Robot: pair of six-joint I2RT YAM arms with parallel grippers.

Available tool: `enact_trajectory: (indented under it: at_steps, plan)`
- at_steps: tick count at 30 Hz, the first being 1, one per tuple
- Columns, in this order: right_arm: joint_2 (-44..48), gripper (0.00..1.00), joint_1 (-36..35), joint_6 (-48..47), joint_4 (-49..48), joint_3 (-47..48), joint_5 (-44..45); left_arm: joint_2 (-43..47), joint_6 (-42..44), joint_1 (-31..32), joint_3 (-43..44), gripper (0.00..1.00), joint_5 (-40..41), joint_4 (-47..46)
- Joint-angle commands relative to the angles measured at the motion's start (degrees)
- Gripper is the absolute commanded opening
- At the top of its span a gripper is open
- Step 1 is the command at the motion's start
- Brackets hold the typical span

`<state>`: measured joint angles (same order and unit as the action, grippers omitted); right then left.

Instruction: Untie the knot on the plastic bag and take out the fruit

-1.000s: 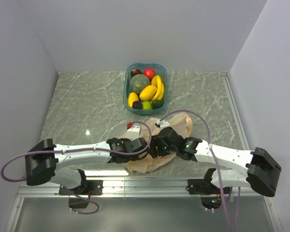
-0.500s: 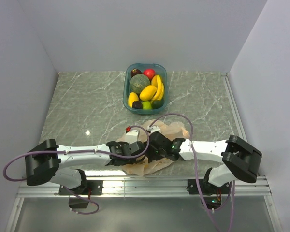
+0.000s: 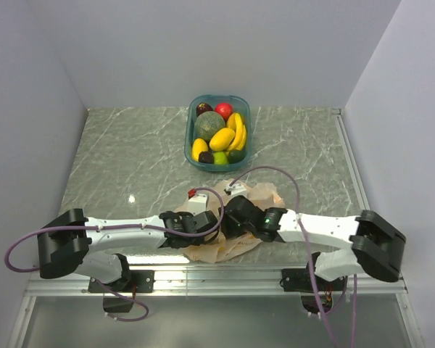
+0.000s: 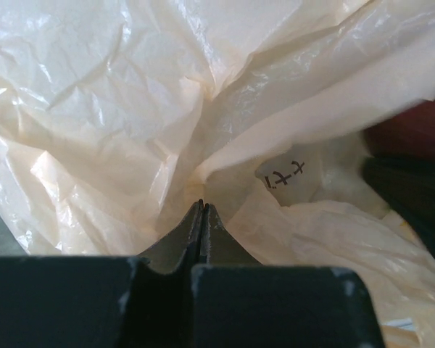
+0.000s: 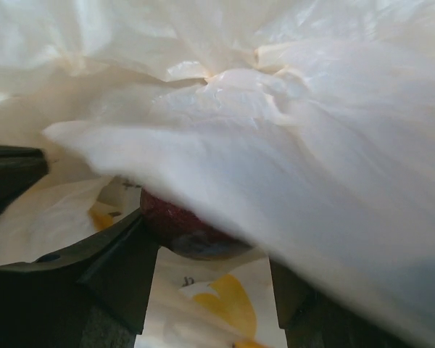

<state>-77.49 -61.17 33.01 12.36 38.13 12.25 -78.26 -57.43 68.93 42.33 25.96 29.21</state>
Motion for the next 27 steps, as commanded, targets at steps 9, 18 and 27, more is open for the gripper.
enact_trajectory:
  at_steps: [9,18,27]
  plan:
    - [25.1,0.08,-0.4,-9.8,4.5,-2.4,-2.1,4.2,4.8,-5.8,1.4,0.01,3.7,-0.8]
    - [29.3,0.09,4.6,-15.5,7.4,11.1,5.1,15.7,8.6,-9.2,4.9,0.22,8.2,1.4]
    - [7.0,0.1,20.8,-18.1,1.2,26.4,-3.3,22.4,21.0,-26.1,7.0,0.63,4.1,1.8]
